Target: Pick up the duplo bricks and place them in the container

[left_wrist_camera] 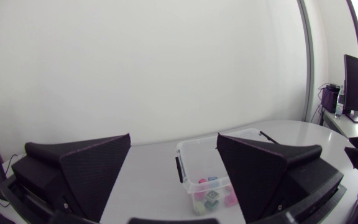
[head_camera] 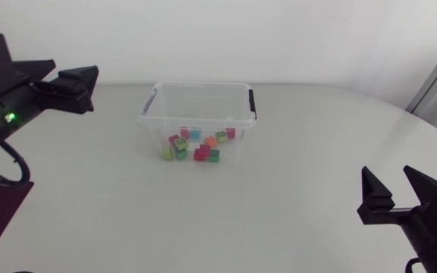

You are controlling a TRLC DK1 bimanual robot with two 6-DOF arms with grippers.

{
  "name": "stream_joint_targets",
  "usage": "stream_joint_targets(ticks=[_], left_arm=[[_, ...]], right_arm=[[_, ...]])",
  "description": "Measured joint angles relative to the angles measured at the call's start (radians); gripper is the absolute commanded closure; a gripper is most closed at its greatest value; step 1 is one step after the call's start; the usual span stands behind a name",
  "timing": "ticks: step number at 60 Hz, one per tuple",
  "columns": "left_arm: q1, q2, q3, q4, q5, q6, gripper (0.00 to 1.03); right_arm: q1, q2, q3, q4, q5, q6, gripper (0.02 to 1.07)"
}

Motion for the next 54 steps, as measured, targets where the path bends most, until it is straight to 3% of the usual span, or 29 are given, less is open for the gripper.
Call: stream_joint_targets(ticks=[15,54], left_arm=[[0.047,-0.312,-0.156,-0.113,0.0,0.031,0.06],[0.212,-0.677,-0.541,-0.115,0.092,-0.036,0.06]], right_arm=[[0.0,0.0,0.0,0.0,0.0,0.0,0.06],[0.013,0.0,0.0,0.0,0.0,0.008,0.06]])
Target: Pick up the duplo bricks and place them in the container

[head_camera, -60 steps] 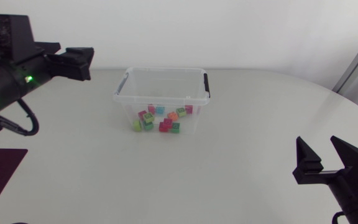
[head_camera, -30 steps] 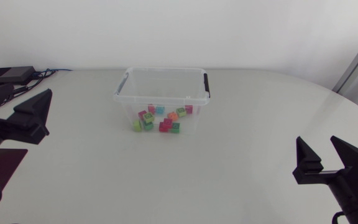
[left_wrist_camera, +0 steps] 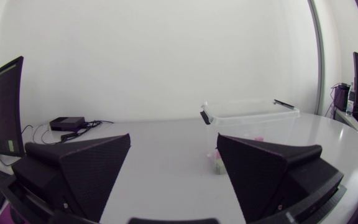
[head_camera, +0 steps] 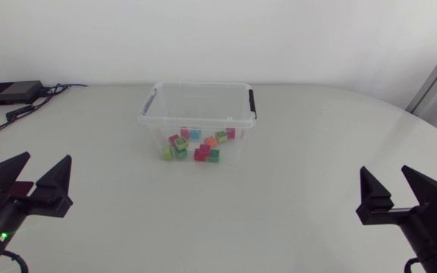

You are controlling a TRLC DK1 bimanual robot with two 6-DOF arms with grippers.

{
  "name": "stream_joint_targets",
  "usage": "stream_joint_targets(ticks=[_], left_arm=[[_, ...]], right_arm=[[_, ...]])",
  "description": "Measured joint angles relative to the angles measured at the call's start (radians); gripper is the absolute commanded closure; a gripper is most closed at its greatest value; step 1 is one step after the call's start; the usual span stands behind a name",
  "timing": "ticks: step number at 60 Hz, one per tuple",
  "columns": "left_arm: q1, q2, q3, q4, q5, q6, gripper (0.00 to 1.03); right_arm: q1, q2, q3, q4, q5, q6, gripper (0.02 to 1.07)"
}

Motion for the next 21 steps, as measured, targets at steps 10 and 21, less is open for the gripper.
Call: stream_joint_targets(ticks=[10,21], left_arm=[[0.043,-0.09,-0.096,0.007,0.022,-0.032,0.06],[0.051,-0.113,-0.121,0.012,0.029,-0.037,0.06]], right_arm=[[0.005,0.0,0.0,0.0,0.0,0.003,0.06],[0.006,0.0,0.0,0.0,0.0,0.004,0.06]])
